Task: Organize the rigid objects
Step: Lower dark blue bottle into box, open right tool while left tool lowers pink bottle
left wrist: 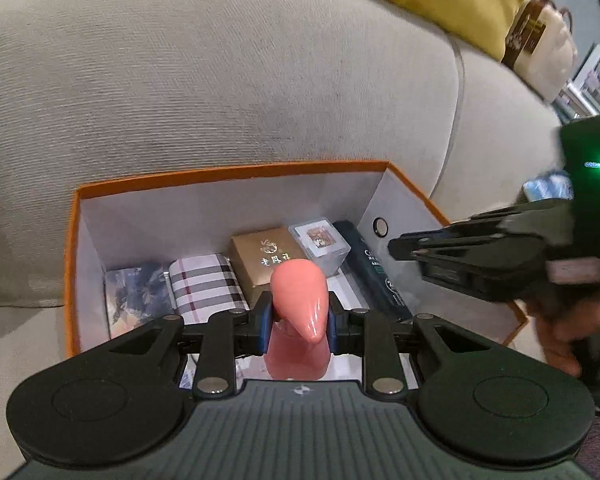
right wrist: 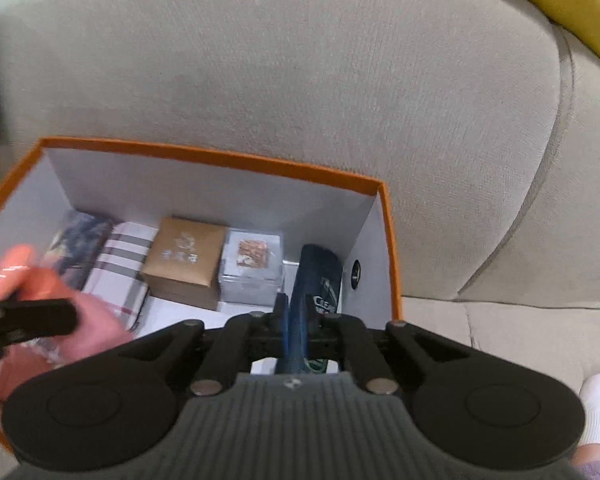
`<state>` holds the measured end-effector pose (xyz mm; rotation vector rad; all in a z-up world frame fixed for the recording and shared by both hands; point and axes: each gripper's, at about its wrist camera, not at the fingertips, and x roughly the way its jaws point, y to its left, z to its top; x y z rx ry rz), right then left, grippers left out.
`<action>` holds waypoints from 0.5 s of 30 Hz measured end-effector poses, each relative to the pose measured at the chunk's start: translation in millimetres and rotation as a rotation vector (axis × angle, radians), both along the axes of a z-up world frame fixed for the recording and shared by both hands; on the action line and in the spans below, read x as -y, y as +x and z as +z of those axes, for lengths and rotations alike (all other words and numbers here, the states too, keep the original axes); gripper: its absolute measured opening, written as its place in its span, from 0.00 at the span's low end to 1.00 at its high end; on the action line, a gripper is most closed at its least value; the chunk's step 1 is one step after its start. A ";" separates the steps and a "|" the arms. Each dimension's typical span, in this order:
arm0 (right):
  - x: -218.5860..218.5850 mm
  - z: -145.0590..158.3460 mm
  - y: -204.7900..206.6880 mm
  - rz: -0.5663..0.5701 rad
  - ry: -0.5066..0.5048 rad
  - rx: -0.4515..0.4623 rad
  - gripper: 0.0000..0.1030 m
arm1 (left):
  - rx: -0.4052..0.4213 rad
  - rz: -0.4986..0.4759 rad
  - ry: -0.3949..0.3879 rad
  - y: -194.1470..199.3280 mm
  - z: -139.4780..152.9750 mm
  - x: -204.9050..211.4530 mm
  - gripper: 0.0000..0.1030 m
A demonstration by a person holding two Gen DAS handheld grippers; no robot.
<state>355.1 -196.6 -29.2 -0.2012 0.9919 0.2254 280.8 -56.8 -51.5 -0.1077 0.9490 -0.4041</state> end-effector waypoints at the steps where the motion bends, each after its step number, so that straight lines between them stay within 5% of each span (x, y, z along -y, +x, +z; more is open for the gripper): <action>1: 0.9 1.6 -2.4 0.006 0.009 0.010 0.06 | -0.003 -0.010 0.016 3.0 -0.6 5.6 0.28; 15: 21.4 11.3 -23.5 0.060 0.071 0.074 0.06 | -0.079 0.000 0.232 34.6 -32.0 54.9 0.28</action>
